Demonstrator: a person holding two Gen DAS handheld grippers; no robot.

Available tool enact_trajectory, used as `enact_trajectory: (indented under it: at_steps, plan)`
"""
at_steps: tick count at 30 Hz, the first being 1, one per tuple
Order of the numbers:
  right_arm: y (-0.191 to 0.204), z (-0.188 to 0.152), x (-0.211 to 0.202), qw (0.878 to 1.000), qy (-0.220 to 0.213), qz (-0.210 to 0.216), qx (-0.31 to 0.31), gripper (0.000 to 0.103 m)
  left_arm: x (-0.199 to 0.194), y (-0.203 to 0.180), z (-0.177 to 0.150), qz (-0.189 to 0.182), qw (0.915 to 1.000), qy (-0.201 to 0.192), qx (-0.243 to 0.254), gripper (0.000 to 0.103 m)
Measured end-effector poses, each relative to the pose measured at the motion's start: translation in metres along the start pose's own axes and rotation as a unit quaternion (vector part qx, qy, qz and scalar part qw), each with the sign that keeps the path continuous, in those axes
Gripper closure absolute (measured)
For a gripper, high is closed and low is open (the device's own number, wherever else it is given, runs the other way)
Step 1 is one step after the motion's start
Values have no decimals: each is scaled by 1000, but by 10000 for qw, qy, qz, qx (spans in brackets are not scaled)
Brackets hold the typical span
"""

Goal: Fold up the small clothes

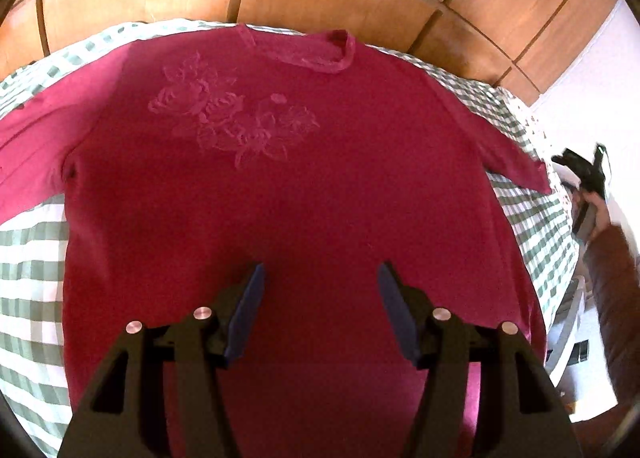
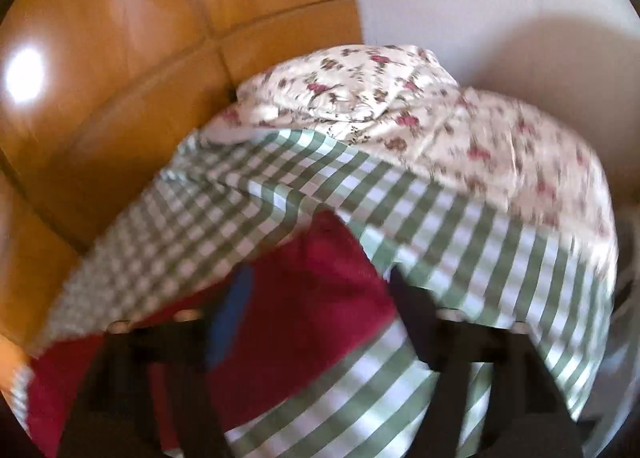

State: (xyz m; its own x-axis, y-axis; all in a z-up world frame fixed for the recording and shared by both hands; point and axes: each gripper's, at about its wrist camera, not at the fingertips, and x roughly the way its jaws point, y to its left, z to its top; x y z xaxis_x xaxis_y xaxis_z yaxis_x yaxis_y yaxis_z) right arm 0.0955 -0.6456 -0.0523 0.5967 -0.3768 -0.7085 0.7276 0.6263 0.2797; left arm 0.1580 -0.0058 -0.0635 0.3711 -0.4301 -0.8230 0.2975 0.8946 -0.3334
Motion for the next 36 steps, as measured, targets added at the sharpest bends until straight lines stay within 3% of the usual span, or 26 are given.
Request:
enact_trajectory:
  at_steps: [4, 6, 8, 10, 11, 12, 13, 16, 21, 23, 24, 25, 26, 31, 36]
  plan:
    - [-8, -55, -8, 9915, 595, 997, 586, 30, 4, 3, 5, 136, 9997, -161, -110, 44]
    - [-5, -76, -1, 9859, 844, 1249, 727, 35, 6, 5, 5, 119, 9995, -150, -247, 43]
    - [5, -83, 6, 9880, 757, 1172, 661, 37, 7, 3, 5, 153, 9995, -139, -256, 41]
    - [12, -78, 14, 9872, 763, 1208, 704, 65, 7, 1, 4, 255, 9994, -141, -206, 40]
    - [16, -72, 20, 9855, 845, 1262, 750, 73, 6, 2, 4, 272, 9993, -147, -216, 40]
    - [21, -68, 24, 9874, 858, 1160, 650, 95, 6, 4, 3, 301, 9991, -161, -263, 40]
    - [28, -62, 27, 9921, 848, 842, 371, 98, 5, 6, 3, 350, 9987, -185, -321, 40]
    - [23, -49, 36, 9969, 735, 261, 59, 99, 4, 19, -1, 507, 9968, -226, -581, 41]
    - [24, -46, 46, 9962, 839, 236, -6, 97, 0, 19, -8, 537, 9970, -298, -463, 40]
    - [23, -46, 37, 9952, 867, 441, 89, 77, -8, 21, -10, 500, 9968, -386, -486, 37]
    - [21, -50, 28, 9945, 864, 578, 124, 56, -15, 25, -13, 539, 9960, -464, -535, 37]
    - [21, -56, 18, 9943, 852, 643, 79, 45, -21, 30, -15, 533, 9954, -515, -602, 36]
    - [25, -64, 7, 9928, 891, 795, -93, 45, -28, 37, -18, 522, 9944, -570, -721, 36]
    - [53, -131, -39, 9660, 1662, 1757, -920, 45, -69, 75, -45, 697, 9892, -744, -1049, 36]
    - [74, -218, -104, 9255, 2262, 2533, -1677, 45, -96, 101, -86, 606, 9920, -606, -928, 36]
